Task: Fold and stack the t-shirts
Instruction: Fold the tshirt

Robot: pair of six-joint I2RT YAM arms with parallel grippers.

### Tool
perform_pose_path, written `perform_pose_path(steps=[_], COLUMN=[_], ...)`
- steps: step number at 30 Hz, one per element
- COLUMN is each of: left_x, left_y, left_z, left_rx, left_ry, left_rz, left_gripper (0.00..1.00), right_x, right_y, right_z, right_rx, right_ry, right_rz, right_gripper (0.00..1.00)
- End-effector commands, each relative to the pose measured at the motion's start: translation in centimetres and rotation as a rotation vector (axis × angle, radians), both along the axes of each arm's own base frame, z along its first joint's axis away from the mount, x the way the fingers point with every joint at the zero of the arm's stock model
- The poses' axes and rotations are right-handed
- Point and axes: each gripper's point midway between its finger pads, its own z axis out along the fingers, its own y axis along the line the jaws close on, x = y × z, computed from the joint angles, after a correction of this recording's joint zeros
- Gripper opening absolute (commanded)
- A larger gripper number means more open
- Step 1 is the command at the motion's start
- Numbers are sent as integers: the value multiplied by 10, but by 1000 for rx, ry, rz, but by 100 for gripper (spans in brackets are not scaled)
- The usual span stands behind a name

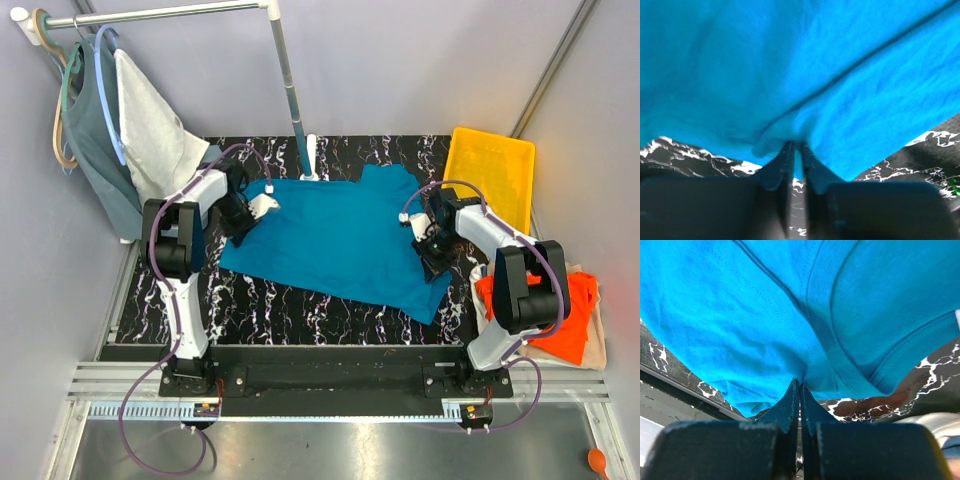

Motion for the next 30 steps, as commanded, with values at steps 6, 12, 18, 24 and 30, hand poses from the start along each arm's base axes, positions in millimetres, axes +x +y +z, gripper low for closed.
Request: perform_pose_path(steps=[6,12,18,24,30], left_x=[4,8,13,15,16], left_y=[5,4,4,2,3], left_z=[35,26,18,9,3], left_rx=[9,11,10,10,17], left_ry=[-98,-79,-65,-49,-46], left_rz=[5,2,8,15,20], left_gripper=[43,51,54,54,49], right_x=[-3,-3,-5,-5,-7], right_y=[5,4,3,4,5], right_z=[6,7,6,5,4], right_rx=[34,33,28,33,40], right_ry=[-9,-11,-9,-5,1], right_rz=[-17,-17,-14,-14,-15], right_gripper=[0,0,0,0,0])
